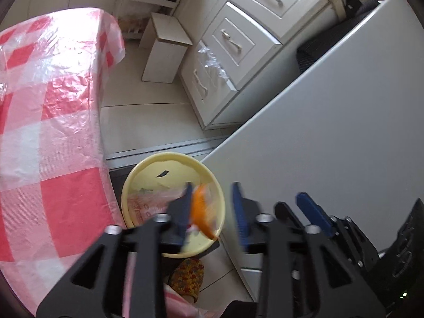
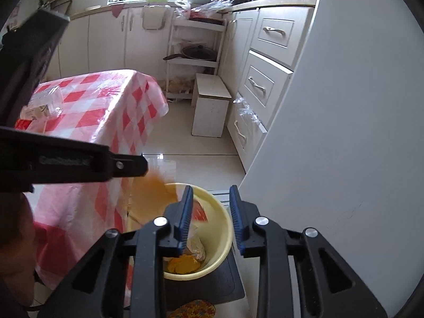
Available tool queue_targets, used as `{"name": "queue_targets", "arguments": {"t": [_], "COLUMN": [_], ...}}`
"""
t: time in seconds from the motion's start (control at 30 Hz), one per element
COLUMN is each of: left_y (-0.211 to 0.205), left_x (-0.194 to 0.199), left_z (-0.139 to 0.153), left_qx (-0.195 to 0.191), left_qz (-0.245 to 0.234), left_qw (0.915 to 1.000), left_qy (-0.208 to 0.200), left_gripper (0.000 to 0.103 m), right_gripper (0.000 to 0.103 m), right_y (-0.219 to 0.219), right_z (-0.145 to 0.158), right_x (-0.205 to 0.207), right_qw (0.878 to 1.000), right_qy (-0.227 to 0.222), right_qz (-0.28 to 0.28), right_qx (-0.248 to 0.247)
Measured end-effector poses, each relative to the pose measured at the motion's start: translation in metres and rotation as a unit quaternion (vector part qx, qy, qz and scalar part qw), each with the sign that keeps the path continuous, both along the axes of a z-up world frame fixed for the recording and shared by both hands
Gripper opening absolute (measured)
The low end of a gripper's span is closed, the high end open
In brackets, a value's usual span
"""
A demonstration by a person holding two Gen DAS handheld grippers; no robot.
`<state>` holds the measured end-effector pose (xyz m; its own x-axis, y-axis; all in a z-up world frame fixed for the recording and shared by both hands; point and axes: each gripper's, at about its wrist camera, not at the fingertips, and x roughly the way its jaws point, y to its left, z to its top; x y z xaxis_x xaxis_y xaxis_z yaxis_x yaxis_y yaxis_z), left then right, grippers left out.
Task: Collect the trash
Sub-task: 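Carry the peel and bread half to the yellow bin and open both grippers, then move both tools back over the table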
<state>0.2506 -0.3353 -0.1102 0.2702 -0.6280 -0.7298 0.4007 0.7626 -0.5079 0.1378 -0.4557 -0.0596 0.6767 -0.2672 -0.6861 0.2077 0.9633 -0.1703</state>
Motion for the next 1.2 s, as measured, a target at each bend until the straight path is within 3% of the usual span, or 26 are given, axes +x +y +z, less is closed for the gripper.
{"name": "queue_targets", "arguments": {"t": [0.5, 0.9, 1.2], "left_y": [0.037, 0.074, 0.137], "left_x": [0.008, -0.005, -0.013], "left_z": [0.011, 0.044, 0.075], "left_qx": [-0.019, -0.001, 0.017], "left_qz": [0.047, 0.055, 0.099], "left_qw": [0.9987, 0.9973, 0.991], "left_qy": [0.0, -0.048, -0.089], "left_gripper": [0.047, 0.055, 0.069], "right_gripper": [0.042, 0.053, 0.06], "right_y": [0.003, 0.042, 0.089], "right_z": [0.016, 0.026, 0.038], "right_x": [-0.004, -0.004, 0.003], "right_qw": [0.999, 0.997, 0.991], "right_qy": [-0.038, -0.045, -0.055], "right_qz": [0.009, 0.062, 0.123], "right_qx": [0.027, 0.01, -0.004]}}
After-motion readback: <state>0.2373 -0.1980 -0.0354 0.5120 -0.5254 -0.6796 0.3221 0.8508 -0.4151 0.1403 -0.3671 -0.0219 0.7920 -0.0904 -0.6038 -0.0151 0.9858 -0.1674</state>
